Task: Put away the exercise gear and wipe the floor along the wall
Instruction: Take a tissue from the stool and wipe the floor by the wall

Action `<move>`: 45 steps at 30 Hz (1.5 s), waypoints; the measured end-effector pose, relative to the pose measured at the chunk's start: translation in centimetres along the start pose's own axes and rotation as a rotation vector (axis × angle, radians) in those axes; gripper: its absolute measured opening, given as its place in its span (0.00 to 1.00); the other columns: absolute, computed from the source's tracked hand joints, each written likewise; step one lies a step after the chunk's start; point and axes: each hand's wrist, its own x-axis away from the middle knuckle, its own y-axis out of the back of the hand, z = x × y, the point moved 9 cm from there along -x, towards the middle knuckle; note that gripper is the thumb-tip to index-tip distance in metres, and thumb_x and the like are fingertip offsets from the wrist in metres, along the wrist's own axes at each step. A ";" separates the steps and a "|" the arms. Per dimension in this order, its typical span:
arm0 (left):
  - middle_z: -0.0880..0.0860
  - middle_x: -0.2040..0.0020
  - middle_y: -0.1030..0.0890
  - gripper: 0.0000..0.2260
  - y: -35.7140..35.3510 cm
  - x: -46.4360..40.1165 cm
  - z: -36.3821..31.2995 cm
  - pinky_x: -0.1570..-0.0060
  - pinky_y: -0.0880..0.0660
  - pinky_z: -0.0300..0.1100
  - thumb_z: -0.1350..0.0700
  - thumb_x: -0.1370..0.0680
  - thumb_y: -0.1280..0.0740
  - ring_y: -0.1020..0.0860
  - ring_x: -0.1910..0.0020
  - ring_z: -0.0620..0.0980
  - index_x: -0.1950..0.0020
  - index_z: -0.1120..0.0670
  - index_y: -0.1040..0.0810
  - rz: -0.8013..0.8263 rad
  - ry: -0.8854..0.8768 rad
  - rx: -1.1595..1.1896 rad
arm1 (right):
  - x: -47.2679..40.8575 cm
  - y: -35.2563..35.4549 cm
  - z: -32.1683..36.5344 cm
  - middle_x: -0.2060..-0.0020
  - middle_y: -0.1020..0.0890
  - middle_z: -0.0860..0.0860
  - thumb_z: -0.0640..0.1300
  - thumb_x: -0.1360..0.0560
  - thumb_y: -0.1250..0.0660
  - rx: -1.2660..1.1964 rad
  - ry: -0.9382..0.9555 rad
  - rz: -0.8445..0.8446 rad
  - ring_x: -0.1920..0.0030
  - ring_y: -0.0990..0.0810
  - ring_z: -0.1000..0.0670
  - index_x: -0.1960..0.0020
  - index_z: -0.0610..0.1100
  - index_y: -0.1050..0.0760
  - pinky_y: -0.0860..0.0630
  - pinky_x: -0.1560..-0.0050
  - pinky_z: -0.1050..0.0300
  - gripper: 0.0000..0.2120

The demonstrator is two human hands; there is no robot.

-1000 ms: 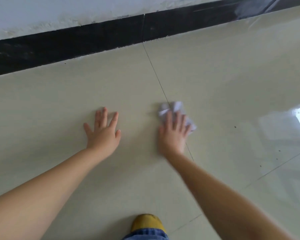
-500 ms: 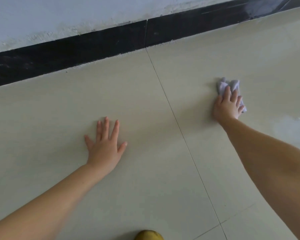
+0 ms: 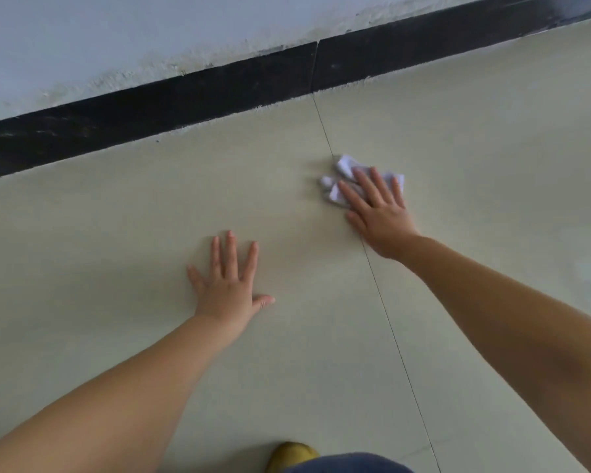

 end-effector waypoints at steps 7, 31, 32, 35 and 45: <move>0.57 0.28 0.73 0.43 -0.2 0.5 -0.6 0.35 0.50 0.71 0.32 0.27 0.43 0.67 0.26 0.61 0.25 0.47 0.67 0.063 -0.006 0.011 | 6.3 1.5 -12.8 0.23 0.58 0.47 0.57 0.19 0.52 -0.294 -0.933 0.149 0.23 0.59 0.42 0.22 0.54 0.56 0.57 0.27 0.38 0.28; 0.57 0.30 0.75 0.42 0.1 0.3 -0.1 0.35 0.53 0.72 0.32 0.27 0.44 0.68 0.26 0.60 0.25 0.46 0.67 0.015 -0.059 0.078 | -0.2 -0.1 10.3 0.23 0.62 0.52 0.63 0.25 0.68 -0.015 0.036 0.303 0.24 0.65 0.45 0.23 0.56 0.59 0.63 0.26 0.44 0.31; 0.56 0.32 0.76 0.43 0.3 0.3 0.0 0.35 0.53 0.72 0.32 0.27 0.44 0.67 0.26 0.60 0.25 0.46 0.67 0.005 -0.056 0.064 | -1.1 0.4 8.0 0.23 0.61 0.51 0.61 0.22 0.66 -0.020 0.005 0.285 0.24 0.64 0.45 0.23 0.56 0.59 0.61 0.25 0.43 0.29; 0.57 0.31 0.73 0.46 0.5 0.1 -0.4 0.37 0.50 0.74 0.31 0.30 0.40 0.61 0.25 0.62 0.26 0.46 0.65 -0.056 -0.082 0.050 | -2.7 2.8 -2.4 0.23 0.60 0.50 0.52 0.17 0.57 -0.149 -0.427 0.177 0.24 0.62 0.43 0.22 0.55 0.58 0.57 0.26 0.40 0.24; 0.62 0.27 0.36 0.53 1.0 -0.3 0.5 0.51 0.34 0.76 0.30 0.47 0.27 0.40 0.28 0.61 0.27 0.49 0.38 -0.170 -0.047 0.039 | -7.8 1.4 13.8 0.23 0.58 0.47 0.55 0.18 0.57 -0.123 -0.126 -0.026 0.24 0.64 0.40 0.23 0.54 0.53 0.68 0.28 0.37 0.24</move>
